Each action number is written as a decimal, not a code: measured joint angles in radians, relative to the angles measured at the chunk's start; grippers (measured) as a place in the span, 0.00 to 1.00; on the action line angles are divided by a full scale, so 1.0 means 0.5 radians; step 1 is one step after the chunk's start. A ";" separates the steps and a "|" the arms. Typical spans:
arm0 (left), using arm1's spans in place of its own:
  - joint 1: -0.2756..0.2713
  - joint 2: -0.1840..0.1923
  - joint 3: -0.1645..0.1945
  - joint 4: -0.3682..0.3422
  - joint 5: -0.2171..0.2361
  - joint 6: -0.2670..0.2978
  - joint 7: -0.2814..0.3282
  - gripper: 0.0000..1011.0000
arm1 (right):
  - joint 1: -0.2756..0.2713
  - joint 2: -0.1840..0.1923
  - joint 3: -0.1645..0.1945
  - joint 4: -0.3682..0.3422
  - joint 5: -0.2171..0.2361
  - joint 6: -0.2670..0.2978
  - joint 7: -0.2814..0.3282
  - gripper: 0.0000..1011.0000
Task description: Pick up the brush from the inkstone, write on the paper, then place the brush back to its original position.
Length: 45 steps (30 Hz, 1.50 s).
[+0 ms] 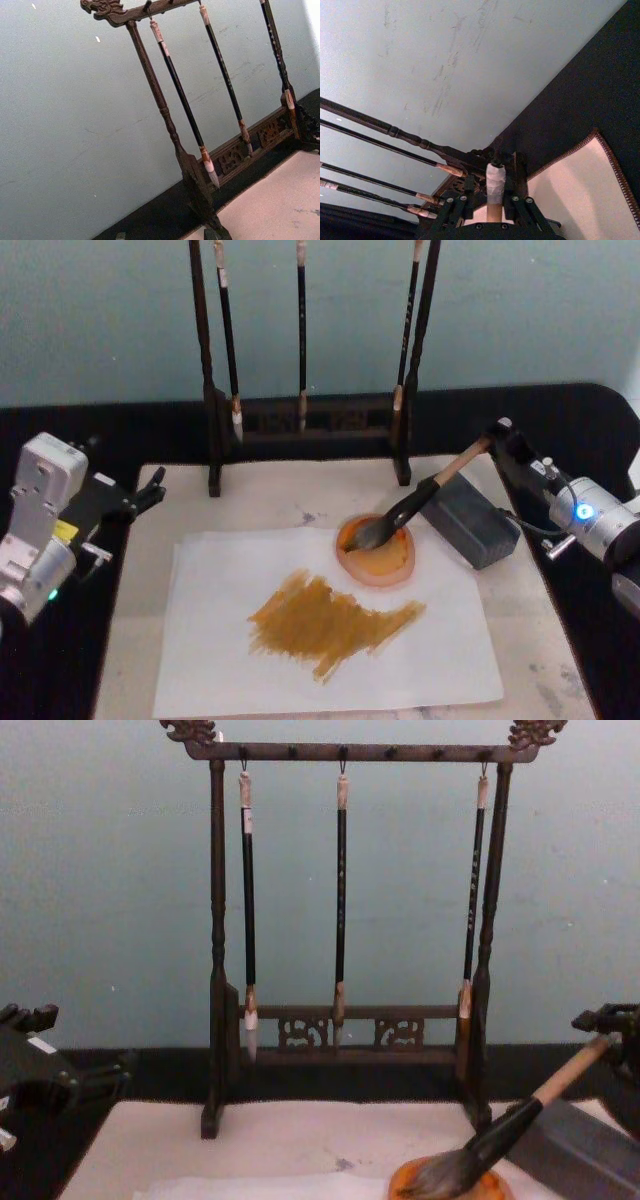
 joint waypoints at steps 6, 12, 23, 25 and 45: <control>0.000 0.000 0.000 0.000 0.000 0.000 0.000 1.00 | -0.001 -0.001 0.002 -0.001 0.000 0.002 0.001 0.47; 0.000 0.000 0.000 0.000 0.000 0.000 0.000 1.00 | -0.002 -0.002 0.003 -0.002 0.000 0.003 0.002 0.67; 0.000 0.000 0.000 0.000 0.000 0.000 0.000 1.00 | -0.002 -0.002 0.004 -0.003 -0.001 0.004 0.002 0.97; 0.000 0.000 0.000 0.000 0.000 0.000 0.000 1.00 | -0.002 -0.002 0.004 -0.003 -0.001 0.004 0.002 0.99; 0.000 0.000 0.000 0.000 0.000 0.000 0.000 1.00 | -0.136 0.120 -0.026 -0.251 0.004 -0.072 -0.210 0.99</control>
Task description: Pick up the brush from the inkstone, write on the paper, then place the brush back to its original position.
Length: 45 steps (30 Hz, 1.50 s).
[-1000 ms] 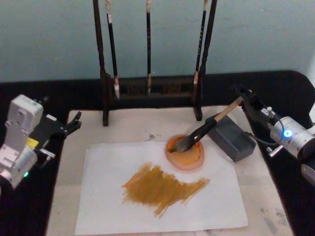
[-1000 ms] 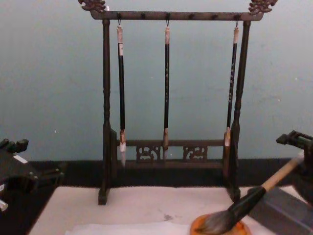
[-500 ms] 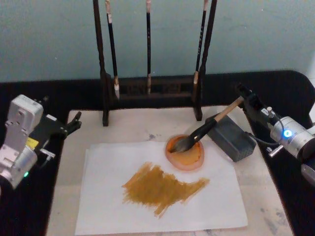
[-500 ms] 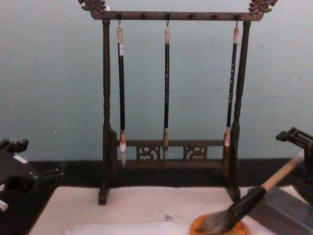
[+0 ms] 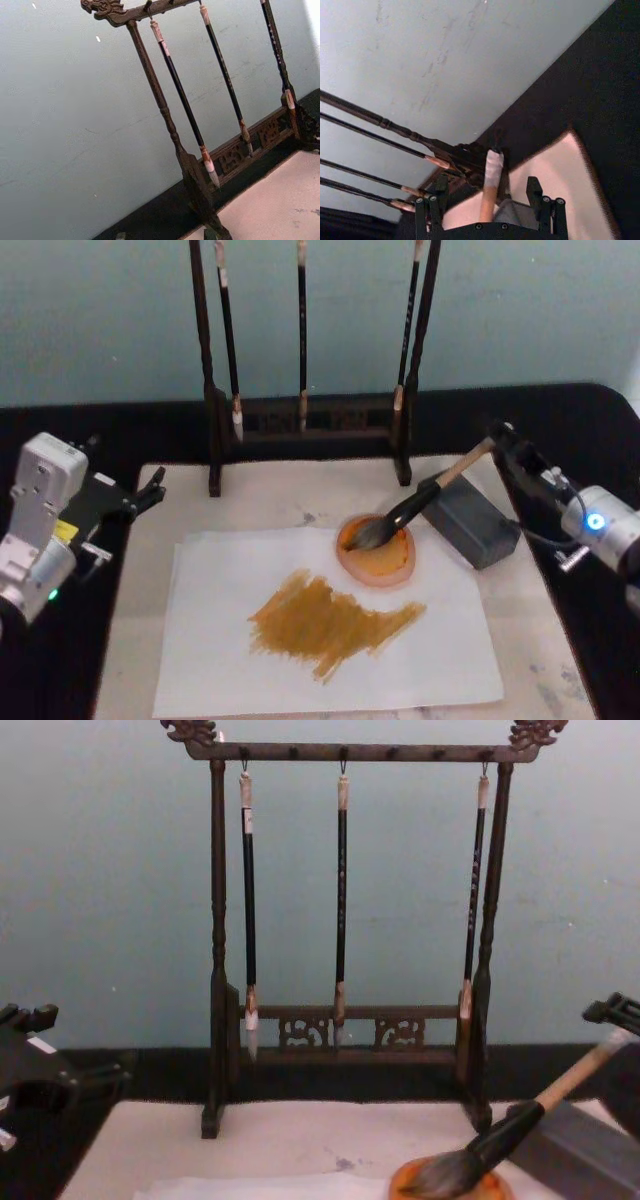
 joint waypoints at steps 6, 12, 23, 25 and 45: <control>0.000 0.000 0.000 0.000 0.000 0.000 0.000 1.00 | -0.161 0.160 -0.020 -0.287 -0.154 -0.190 -0.106 0.99; 0.000 0.000 0.000 0.000 0.000 0.000 0.000 1.00 | -0.274 0.260 -0.008 -0.487 -0.415 -0.412 -0.125 0.99; 0.000 0.000 0.000 0.000 0.000 0.000 0.000 1.00 | -0.308 0.226 0.059 -0.499 -0.382 -0.349 -0.108 0.99; 0.000 0.000 0.000 0.000 0.000 0.000 0.000 1.00 | -0.310 0.220 0.069 -0.498 -0.384 -0.344 -0.107 0.99; 0.000 0.000 0.000 0.000 0.000 0.000 0.000 1.00 | -0.323 0.306 -0.103 -0.588 -1.369 -0.863 -0.105 0.99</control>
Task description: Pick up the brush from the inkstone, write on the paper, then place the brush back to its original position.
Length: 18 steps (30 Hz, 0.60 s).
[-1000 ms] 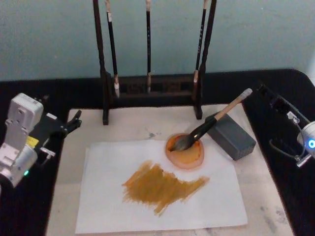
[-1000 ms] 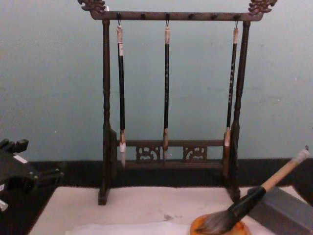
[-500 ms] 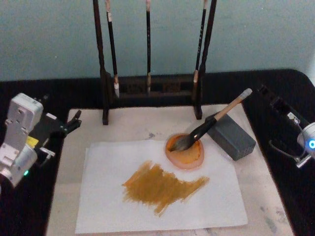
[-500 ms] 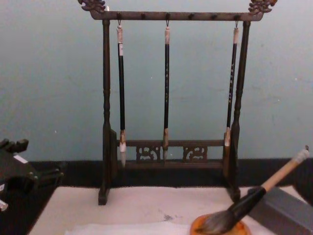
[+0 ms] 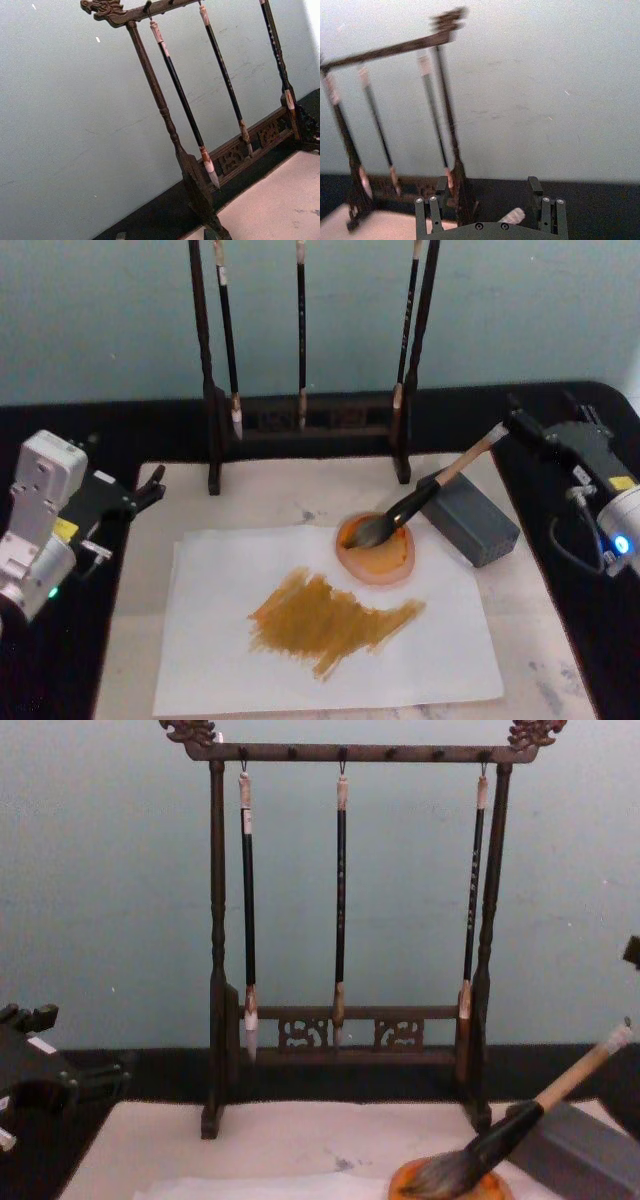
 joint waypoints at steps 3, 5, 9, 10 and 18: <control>0.000 0.000 0.000 0.000 0.000 0.000 0.000 1.00 | -0.009 0.006 -0.075 0.007 -0.256 -0.104 -0.042 0.99; 0.000 0.000 0.000 0.000 0.000 0.000 0.000 1.00 | -0.017 -0.008 -0.119 0.040 -0.394 -0.157 -0.069 0.99; 0.000 0.000 0.000 0.000 0.000 0.000 0.000 1.00 | -0.020 -0.043 -0.171 0.117 -0.542 -0.230 -0.087 0.99; 0.000 0.000 0.000 0.000 0.000 0.000 0.000 1.00 | -0.021 -0.062 -0.191 0.160 -0.585 -0.250 -0.087 0.99; 0.000 0.000 0.000 0.000 0.000 0.000 0.000 1.00 | -0.016 -0.135 -0.187 0.282 -0.597 -0.284 -0.035 0.99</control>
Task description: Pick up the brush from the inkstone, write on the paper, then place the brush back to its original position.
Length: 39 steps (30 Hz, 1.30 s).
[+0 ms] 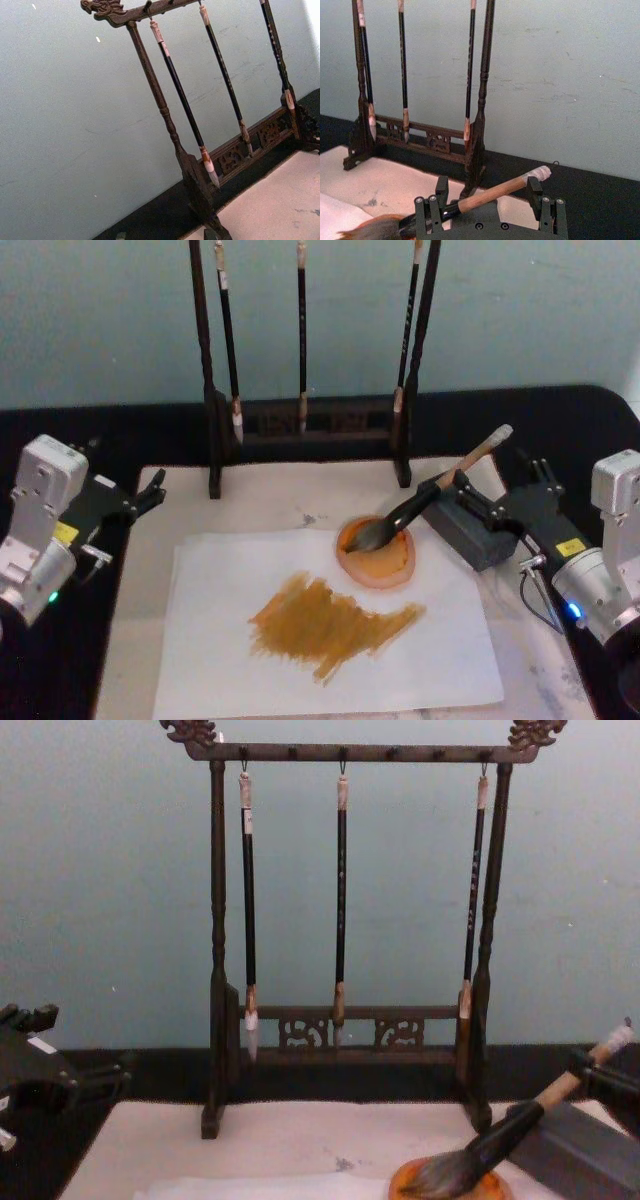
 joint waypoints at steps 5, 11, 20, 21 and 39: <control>0.000 0.000 0.000 0.000 0.000 0.000 0.000 1.00 | 0.005 -0.005 0.014 0.006 0.032 0.004 0.027 0.99; 0.000 0.000 0.000 0.000 0.000 0.000 0.000 1.00 | 0.004 -0.001 0.010 0.001 0.026 0.005 0.018 0.99; 0.000 0.000 0.000 0.000 0.000 0.000 0.000 1.00 | 0.003 0.001 0.007 -0.004 0.019 0.006 0.008 0.99; 0.000 0.000 0.000 0.000 0.000 0.000 0.000 1.00 | 0.003 0.001 0.007 -0.004 0.018 0.006 0.008 0.99; 0.000 0.000 0.000 0.000 0.000 0.000 0.000 1.00 | 0.001 0.004 0.005 -0.008 0.012 0.006 0.003 0.99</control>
